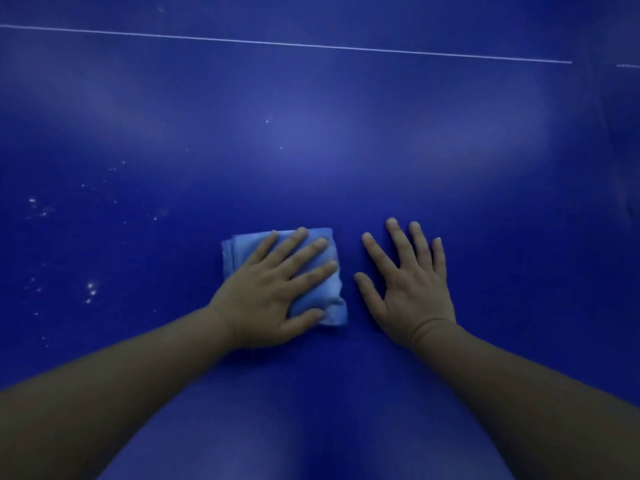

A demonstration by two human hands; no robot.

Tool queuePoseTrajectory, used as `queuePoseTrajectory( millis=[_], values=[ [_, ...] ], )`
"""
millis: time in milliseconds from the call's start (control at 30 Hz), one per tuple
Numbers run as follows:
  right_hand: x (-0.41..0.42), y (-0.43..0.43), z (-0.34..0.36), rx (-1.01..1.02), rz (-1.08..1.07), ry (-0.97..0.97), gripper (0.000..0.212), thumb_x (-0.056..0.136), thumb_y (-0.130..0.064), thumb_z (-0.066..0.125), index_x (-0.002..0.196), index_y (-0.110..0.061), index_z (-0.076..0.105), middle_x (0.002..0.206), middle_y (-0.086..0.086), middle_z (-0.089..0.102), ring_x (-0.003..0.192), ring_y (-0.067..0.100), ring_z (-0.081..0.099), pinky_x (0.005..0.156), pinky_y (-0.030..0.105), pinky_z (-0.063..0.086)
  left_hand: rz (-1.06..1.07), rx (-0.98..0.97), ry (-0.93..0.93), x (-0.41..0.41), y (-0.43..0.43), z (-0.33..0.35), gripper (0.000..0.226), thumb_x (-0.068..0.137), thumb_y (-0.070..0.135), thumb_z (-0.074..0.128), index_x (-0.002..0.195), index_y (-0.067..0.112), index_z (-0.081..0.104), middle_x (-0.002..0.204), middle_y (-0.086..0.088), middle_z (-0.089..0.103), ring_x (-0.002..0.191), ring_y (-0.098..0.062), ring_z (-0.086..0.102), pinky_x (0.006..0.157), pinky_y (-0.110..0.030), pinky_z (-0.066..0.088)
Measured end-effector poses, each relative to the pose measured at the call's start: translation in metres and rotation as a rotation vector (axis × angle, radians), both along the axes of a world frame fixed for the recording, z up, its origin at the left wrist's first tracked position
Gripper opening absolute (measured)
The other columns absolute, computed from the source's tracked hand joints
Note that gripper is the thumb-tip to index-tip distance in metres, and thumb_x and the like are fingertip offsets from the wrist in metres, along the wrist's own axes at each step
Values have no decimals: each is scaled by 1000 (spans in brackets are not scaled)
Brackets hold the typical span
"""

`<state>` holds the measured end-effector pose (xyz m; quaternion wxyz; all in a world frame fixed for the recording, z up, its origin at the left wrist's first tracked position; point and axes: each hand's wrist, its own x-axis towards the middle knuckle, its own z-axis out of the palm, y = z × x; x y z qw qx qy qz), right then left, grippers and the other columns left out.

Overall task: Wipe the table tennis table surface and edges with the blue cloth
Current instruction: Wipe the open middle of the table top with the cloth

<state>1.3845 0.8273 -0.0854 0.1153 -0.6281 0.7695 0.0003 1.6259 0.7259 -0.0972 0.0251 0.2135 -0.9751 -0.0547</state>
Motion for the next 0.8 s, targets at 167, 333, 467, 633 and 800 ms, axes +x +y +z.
queuePoseTrajectory(
  millis=[167, 333, 467, 633, 800],
  values=[
    [1, 0, 8, 42, -9, -20, 66, 95, -69, 21, 156, -43, 25, 166, -1, 15, 154, 29, 5, 122, 55, 6, 905, 81, -42, -24, -66, 8, 68, 100, 60, 25, 158, 24, 28, 167, -8, 19, 154, -34, 10, 122, -56, 6],
    [-56, -56, 19, -138, 140, -40, 61, 93, -60, 41, 139, -23, 60, 144, 17, 50, 127, 43, 49, 109, 53, 34, 544, 26, -44, -33, 2, 4, 74, 98, 65, 25, 159, 23, 27, 168, -8, 15, 155, -34, 6, 122, -58, 10],
    [-96, -121, 7, 37, -63, -19, 64, 98, -67, 28, 157, -41, 24, 168, 4, 9, 152, 33, 6, 123, 55, 3, 164, 15, -27, -25, 1, 6, 70, 98, 65, 34, 157, 27, 32, 168, -5, 16, 155, -32, 8, 121, -60, 13],
    [-95, -132, -5, -19, -98, 17, 73, 91, -76, 10, 157, -45, 16, 168, -2, 7, 154, 30, 0, 122, 57, -1, 204, 17, -60, -53, -117, 10, 74, 93, 66, 30, 154, 26, 39, 165, -6, 25, 153, -35, 19, 122, -54, 10],
    [-95, -133, -4, -32, -104, 33, 72, 91, -75, 13, 156, -45, 20, 167, -2, 12, 153, 31, 4, 123, 57, 2, 595, 62, -67, -106, -143, 9, 75, 95, 65, 27, 159, 26, 24, 168, -7, 15, 155, -33, 6, 123, -56, 4]
  ],
)
